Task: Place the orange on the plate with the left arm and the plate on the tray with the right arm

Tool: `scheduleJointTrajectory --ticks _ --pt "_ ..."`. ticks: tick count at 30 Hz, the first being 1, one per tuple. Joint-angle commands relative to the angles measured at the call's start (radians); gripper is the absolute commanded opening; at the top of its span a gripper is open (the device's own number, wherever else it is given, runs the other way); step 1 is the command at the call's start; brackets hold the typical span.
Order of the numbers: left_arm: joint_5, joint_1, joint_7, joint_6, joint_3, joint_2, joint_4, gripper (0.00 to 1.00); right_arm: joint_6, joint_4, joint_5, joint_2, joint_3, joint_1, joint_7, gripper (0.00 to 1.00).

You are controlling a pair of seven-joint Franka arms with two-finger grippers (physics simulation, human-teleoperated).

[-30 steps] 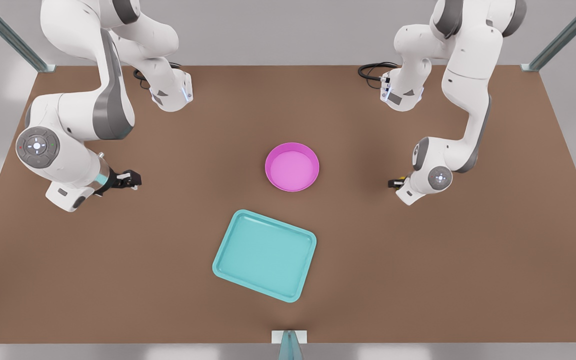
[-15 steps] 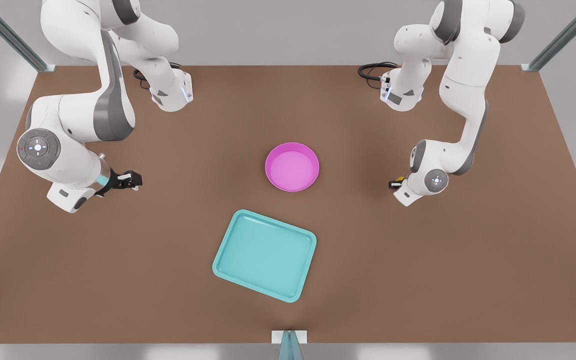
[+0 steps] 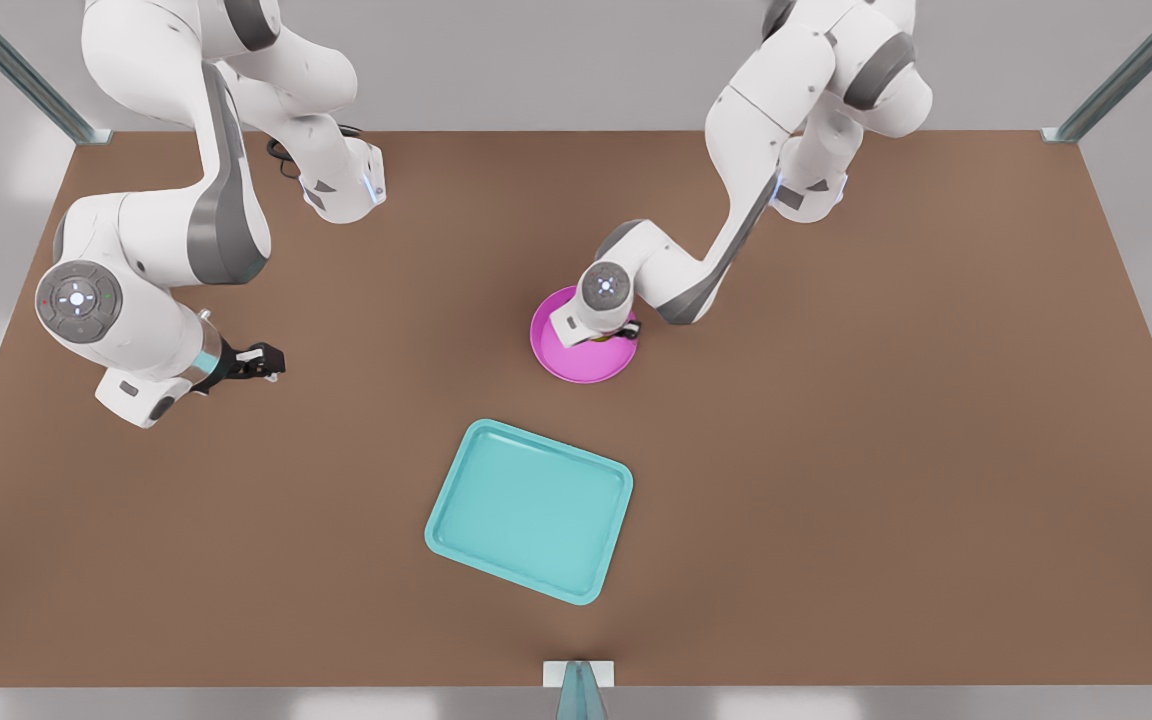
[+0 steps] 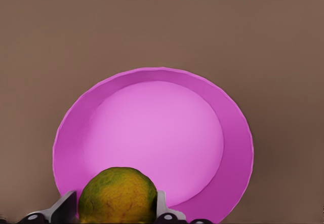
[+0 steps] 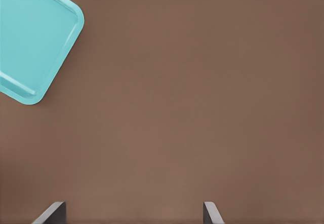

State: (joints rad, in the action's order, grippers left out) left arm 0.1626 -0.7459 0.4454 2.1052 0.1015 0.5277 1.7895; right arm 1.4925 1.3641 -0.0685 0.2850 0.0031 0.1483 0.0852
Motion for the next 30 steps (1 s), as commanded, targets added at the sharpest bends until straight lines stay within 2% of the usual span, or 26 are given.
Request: scheduleJointTrajectory --ticks 1,5,6,7,8,10,11,12,13,14,15,17,22,25,30 --pt "0.018 -0.003 0.403 -0.042 0.0 0.005 -0.004 1.0 0.002 0.0 0.001 0.0 0.0 0.0 0.001 1.0" --pt "0.029 0.006 0.421 -0.066 -0.02 -0.024 -0.025 1.0 0.002 0.001 0.003 0.006 0.0 0.0 -0.001 1.0" --pt "0.097 0.022 0.388 -0.318 -0.17 -0.064 -0.169 1.0 0.002 0.007 0.05 0.045 0.003 0.0 -0.001 1.0" --pt "0.204 0.068 0.221 -0.632 -0.383 -0.064 -0.375 1.0 0.037 0.013 0.216 0.134 0.001 -0.003 -0.041 1.0" --pt "0.209 0.085 -0.002 -0.803 -0.54 -0.064 -0.475 1.0 0.149 0.027 0.295 0.181 0.005 0.02 -0.045 1.0" --pt "0.18 0.083 -0.384 -0.841 -0.776 -0.066 -0.561 1.0 0.386 0.113 0.45 0.22 0.005 0.125 -0.071 1.0" --pt "0.089 0.089 -0.502 -0.864 -0.795 -0.115 -0.576 1.0 0.489 0.242 0.504 0.165 0.008 0.145 -0.071 1.0" --pt "-0.076 0.352 -0.557 -0.85 -0.486 -0.262 -0.524 1.0 0.592 0.423 0.507 0.054 0.011 0.169 -0.071 1.0" --pt "-0.227 0.601 -0.547 -0.775 -0.133 -0.348 -0.423 1.0 0.696 0.572 0.507 -0.03 0.017 0.188 -0.071 1.0" --pt "-0.278 0.64 -0.563 -0.729 -0.082 -0.367 -0.417 1.0 0.785 0.662 0.553 -0.075 0.055 0.197 -0.073 1.0" --pt "-0.29 0.649 -0.591 -0.651 -0.075 -0.412 -0.369 1.0 0.897 0.757 0.585 -0.107 0.06 0.229 -0.073 1.0" --pt "-0.218 0.672 -0.617 -0.689 -0.086 -0.371 -0.397 1.0 1.051 0.857 0.65 -0.122 0.061 0.307 -0.081 1.0" --pt "-0.202 0.677 -0.613 -0.708 -0.126 -0.365 -0.395 1.0 1.295 0.83 0.762 0.054 0.063 0.462 -0.22 1.0" --pt "-0.204 0.675 -0.613 -0.709 -0.124 -0.367 -0.392 1.0 1.353 0.803 0.774 0.112 0.063 0.479 -0.22 1.0" --pt "-0.204 0.675 -0.614 -0.711 -0.124 -0.367 -0.389 1.0 1.365 0.805 0.774 0.126 0.063 0.527 -0.213 1.0"
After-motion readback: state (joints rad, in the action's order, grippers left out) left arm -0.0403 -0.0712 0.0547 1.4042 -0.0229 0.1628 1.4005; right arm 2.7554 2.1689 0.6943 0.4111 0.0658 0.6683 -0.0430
